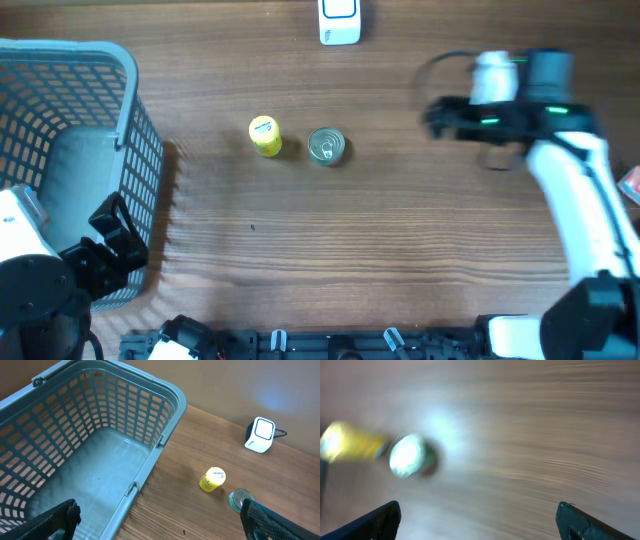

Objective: Scan the item barcode
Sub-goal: 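Move the right gripper over the tin can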

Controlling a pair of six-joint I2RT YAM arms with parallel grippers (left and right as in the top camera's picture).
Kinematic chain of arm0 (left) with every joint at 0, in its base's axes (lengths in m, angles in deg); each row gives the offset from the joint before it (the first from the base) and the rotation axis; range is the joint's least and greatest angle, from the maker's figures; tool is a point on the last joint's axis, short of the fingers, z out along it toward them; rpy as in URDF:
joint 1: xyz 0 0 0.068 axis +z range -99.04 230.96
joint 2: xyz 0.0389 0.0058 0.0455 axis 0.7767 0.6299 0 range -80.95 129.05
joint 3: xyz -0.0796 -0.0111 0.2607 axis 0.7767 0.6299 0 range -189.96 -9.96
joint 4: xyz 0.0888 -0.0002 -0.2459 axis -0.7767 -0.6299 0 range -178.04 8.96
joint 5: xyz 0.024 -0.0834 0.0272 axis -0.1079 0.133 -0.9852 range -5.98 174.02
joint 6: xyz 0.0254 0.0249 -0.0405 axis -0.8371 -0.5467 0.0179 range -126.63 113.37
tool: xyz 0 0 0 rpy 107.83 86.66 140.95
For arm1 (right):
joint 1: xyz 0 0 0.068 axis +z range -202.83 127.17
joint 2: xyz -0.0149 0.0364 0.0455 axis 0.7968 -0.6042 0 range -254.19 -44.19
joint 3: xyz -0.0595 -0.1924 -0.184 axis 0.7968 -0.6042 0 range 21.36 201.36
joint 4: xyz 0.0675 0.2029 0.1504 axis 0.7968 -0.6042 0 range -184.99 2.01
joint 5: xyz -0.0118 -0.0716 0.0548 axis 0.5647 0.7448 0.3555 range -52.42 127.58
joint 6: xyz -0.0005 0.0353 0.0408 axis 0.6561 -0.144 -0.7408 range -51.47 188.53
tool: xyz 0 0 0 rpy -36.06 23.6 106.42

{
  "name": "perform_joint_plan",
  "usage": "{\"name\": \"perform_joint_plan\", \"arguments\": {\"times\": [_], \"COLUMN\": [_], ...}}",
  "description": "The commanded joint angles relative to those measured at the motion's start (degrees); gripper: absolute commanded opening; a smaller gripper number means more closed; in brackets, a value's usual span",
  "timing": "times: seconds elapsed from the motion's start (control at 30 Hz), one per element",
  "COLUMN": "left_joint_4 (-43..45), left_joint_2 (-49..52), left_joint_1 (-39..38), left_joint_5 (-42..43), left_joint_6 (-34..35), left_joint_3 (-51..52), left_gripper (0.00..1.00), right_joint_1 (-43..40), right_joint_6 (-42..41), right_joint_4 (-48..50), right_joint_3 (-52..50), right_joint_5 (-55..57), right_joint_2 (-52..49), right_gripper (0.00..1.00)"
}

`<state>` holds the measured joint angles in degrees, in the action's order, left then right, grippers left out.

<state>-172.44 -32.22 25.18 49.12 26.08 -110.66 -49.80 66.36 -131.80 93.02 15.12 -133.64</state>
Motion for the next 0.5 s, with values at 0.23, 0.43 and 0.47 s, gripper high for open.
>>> {"name": "perform_joint_plan", "arguments": {"times": [0.23,0.43,0.47], "left_joint_4": [-2.2,-2.8,-2.8], "left_joint_2": [-0.3,-0.3,-0.3], "left_joint_1": [-0.2,-0.2,-0.2], "left_joint_5": [-1.2,-1.1,-1.2], "left_joint_6": [1.3,1.2,1.2], "left_joint_3": [0.0,0.0,0.0], "left_gripper": [1.0,1.0,1.0], "right_joint_1": [12.1,12.9,13.2], "right_joint_6": [26.4,40.3,41.4], "right_joint_4": [-22.9,-31.4,-31.5], "right_joint_3": [28.0,39.9,40.5], "right_joint_5": [-2.1,-0.3,0.2], "right_joint_2": [-28.0,-35.5,-35.9], "right_gripper": [1.0,1.0,1.0]}}
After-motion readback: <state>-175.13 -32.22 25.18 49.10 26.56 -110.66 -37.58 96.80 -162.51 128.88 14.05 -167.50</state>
